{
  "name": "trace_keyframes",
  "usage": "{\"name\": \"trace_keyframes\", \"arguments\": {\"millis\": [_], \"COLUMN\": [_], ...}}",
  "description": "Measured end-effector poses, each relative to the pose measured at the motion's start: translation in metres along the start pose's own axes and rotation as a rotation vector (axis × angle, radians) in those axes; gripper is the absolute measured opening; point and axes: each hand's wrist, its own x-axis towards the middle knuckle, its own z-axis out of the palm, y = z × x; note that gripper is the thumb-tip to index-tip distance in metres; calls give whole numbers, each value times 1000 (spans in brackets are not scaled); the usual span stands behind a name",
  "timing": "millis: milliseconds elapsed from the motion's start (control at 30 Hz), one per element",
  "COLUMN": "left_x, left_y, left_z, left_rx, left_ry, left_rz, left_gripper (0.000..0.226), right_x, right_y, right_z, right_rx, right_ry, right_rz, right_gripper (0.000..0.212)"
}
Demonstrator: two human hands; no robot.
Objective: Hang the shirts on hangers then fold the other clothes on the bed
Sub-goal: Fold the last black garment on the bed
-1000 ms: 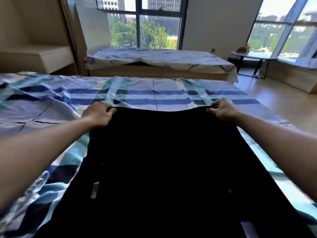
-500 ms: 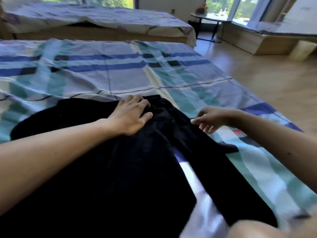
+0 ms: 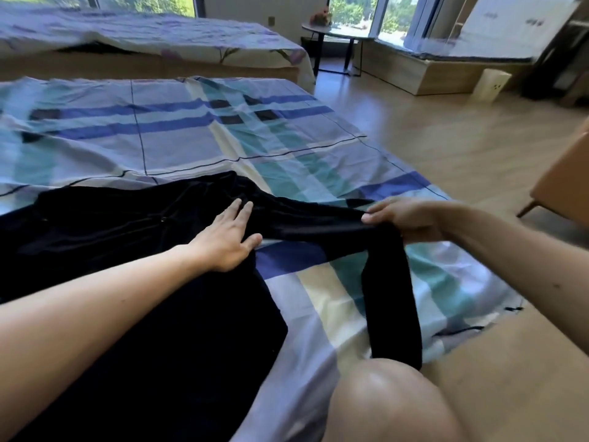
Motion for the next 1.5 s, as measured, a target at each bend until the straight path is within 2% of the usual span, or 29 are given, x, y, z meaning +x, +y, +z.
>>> {"name": "trace_keyframes", "arguments": {"millis": [133,200,267,367,467,533,600,667,733,833,900,1000,1067,1100,1200,1267,1367,1433,1500], "left_x": [0,0,0,1,1,1,3,5,7,6,5,4,2,2,1,1,3,5,6], "left_y": [-3,-4,-4,-3,-2,-1,0,1,2,2,1,1,1,1,1,2,4,6,12], "left_z": [4,8,11,12,13,15,18,20,20,18,17,15,16,16,17,16,14,13,9], "left_rx": [52,91,131,161,192,207,224,235,234,226,230,237,238,239,245,250,250,240,186], "left_ry": [-52,-66,-76,-77,-75,-68,-52,-41,-38,-39,-41,-46,-45,-43,-38,-45,-46,-45,-29], "left_rz": [-10,-19,-33,-42,-42,-50,-59,-72,-81,-76,-68,-61,-60,-59,-54,-60,-72,-88,-128], "left_gripper": [80,80,79,77,77,77,77,78,79,78,77,77,76,76,75,76,77,77,76], "right_x": [6,14,21,21,17,15,14,13,10,3,-1,-3,-2,-3,-5,-5,-7,-10,-16], "right_y": [-16,-9,17,61,85,89,85,76,65,48,41,46,60,68,93,108,114,109,88], "right_z": [-50,-60,-58,-51,-51,-49,-46,-49,-58,-77,-95,-123,-135,-138,-135,-133,-132,-135,-131], "right_rx": [132,168,74,-143,-213,-215,-105,146,345,409,430,206,-81,-176,-380,-531,-514,-424,-265], "right_ry": [329,400,352,283,267,213,150,155,190,303,350,478,525,487,226,140,248,361,380], "right_rz": [-155,-212,-164,9,96,136,110,41,-48,-156,-184,-143,-105,-59,153,239,177,72,-16], "right_gripper": [8,4,12,32,44,41,21,6,10,19,15,7,18,23,29,34,20,27,26]}}
